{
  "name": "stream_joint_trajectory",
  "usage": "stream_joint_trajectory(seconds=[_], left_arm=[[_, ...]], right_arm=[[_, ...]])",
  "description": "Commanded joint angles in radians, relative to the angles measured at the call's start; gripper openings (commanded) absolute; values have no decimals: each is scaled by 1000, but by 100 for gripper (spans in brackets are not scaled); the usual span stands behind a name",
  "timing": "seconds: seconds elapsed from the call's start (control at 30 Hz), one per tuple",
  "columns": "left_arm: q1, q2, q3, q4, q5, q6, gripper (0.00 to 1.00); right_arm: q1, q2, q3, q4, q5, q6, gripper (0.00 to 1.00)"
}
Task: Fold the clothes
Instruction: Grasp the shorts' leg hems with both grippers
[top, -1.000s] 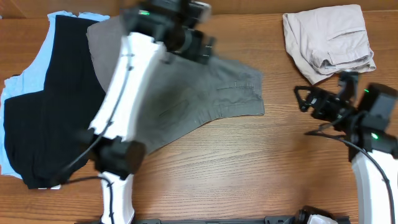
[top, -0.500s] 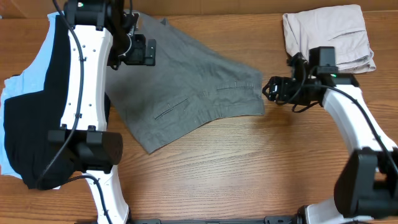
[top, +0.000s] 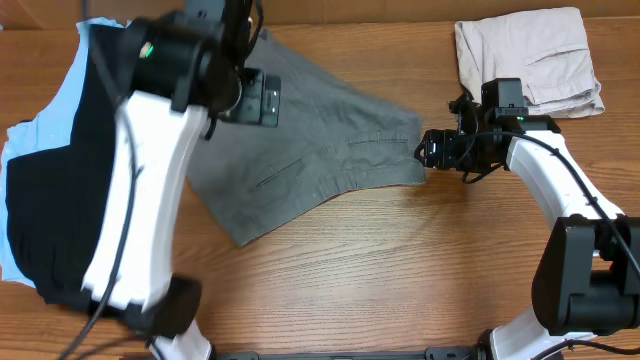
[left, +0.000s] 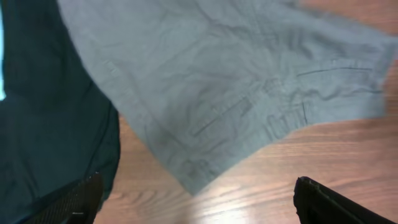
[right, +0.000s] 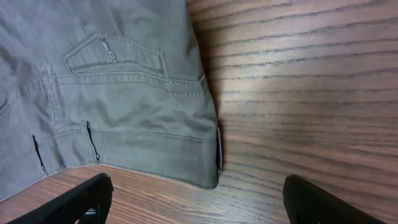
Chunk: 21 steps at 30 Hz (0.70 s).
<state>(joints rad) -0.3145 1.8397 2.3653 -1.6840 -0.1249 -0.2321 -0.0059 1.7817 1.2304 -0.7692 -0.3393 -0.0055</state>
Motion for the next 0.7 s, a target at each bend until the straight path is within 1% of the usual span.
stream_joint_trajectory(seconds=[0.0,0.1,0.3,0.37,0.4,0.43,0.67], left_arm=[[3,-50,-145,0,-79,-106,100],[3,-82,-301,54,-103,-153,100],[3,-194,-670,287,-81,-224,100],[10,-237,-792,375,-38,-226,100],[22,-267,-909,462,22,-225,100],[29,-275,-961,499,44,-226,100],[92,-276,-1236,722,122,-230,100]], right_arm=[[2,-6,27,9,6,-11,91],[2,-6,27,13,6,-11,91],[12,-6,27,30,2,-11,91],[22,-6,27,38,1,-10,92],[34,-6,27,51,0,-10,91],[42,-5,27,59,-2,-11,91],[92,9,27,95,6,-10,91]])
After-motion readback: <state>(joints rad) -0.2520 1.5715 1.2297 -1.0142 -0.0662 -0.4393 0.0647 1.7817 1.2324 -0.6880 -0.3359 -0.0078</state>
